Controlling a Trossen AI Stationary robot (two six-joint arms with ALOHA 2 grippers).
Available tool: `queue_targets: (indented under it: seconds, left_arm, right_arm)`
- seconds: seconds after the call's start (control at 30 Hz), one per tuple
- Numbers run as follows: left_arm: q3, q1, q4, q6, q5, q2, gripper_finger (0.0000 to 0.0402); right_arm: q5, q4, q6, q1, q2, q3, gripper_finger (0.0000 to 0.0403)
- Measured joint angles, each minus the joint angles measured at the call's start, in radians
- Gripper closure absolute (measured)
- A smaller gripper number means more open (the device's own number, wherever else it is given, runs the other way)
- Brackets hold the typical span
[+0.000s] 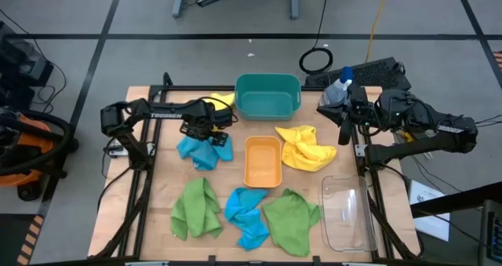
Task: Sort microfiber towel by color & place in baskets
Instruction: Put the top blue microfiber towel into the transparent bin
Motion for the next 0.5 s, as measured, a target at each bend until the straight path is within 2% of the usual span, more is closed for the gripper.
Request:
queue_targets:
  seconds: [0.17, 0.27, 0.37, 0.5]
  left_arm:
    - [-0.067, 0.01, 0.092, -0.003, -0.012, 0.006, 0.0089]
    - [-0.12, 0.018, 0.204, -0.004, -0.016, 0.006, 0.0089]
    - [-0.168, 0.024, 0.277, -0.006, 0.016, 0.012, 0.0091]
    - [-0.218, 0.024, 0.341, -0.022, 0.036, 0.012, 0.0122]
  right_arm:
    - [0.001, 0.0, -0.001, -0.001, 0.005, 0.0, 0.0403]
    - [0.002, 0.0, -0.012, -0.001, 0.012, 0.0, 0.0403]
    - [0.002, 0.0, -0.024, -0.001, 0.019, 0.0, 0.0403]
    - [0.002, 0.0, -0.024, 0.0, 0.031, 0.0, 0.0403]
